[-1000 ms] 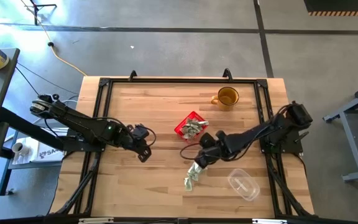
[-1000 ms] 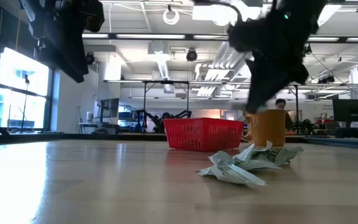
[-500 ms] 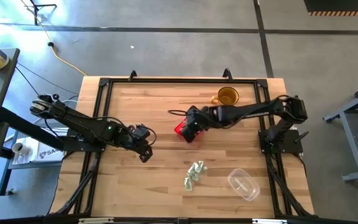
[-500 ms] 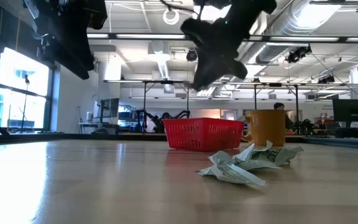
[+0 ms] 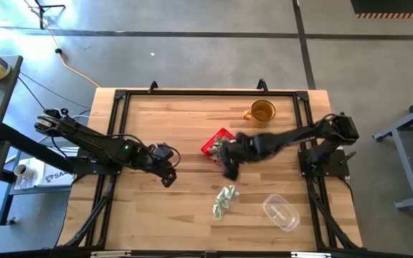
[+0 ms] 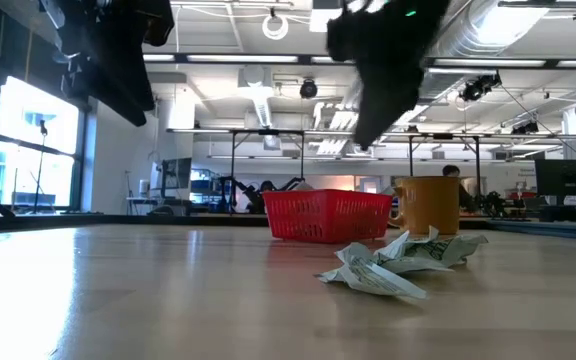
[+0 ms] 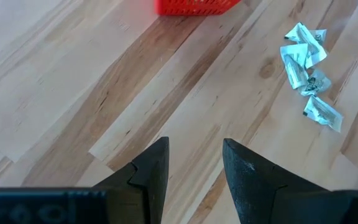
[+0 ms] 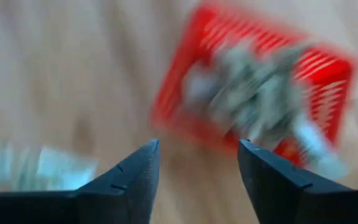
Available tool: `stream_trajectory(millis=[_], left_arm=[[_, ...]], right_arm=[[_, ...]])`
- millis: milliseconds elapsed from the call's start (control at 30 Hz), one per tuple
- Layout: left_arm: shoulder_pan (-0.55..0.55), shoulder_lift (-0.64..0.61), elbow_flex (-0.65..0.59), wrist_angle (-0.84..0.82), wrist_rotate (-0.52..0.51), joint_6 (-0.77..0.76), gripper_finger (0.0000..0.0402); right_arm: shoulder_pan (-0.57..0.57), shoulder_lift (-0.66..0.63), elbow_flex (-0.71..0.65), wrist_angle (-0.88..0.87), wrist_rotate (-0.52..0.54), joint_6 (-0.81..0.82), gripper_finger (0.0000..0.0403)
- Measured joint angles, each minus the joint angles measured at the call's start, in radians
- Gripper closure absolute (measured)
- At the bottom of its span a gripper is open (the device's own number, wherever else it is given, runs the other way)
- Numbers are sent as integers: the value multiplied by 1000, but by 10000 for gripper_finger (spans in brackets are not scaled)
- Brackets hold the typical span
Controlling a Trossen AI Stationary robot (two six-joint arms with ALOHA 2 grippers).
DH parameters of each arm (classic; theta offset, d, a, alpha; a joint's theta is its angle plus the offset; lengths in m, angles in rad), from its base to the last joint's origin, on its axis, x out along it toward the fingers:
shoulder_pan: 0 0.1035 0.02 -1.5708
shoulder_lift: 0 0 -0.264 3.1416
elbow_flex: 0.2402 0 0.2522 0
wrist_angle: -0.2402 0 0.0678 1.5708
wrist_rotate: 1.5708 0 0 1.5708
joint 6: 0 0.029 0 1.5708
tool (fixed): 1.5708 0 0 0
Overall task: Pick and place items into bin
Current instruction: Put the white stevia packet into the red bin
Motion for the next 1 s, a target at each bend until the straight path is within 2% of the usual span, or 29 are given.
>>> stream_trajectory(millis=[100,200,267,367,600,767,1000], left_arm=[[0,0,0,20,0,0,218],[0,0,0,33,-13,0,218],[0,0,0,36,-16,0,218],[0,0,0,40,-17,0,218],[0,0,0,40,-19,0,218],[0,0,0,40,-22,0,218],[0,0,0,39,-27,0,218]], right_arm=[[106,0,-1,-100,-38,-93,183],[212,-1,-28,-128,-25,-131,179],[272,-1,-63,-110,0,-166,184],[322,7,-125,6,2,-246,195],[320,16,-243,328,-24,-450,212],[290,46,-270,366,-82,-497,213],[268,98,-275,394,-77,-571,216]])
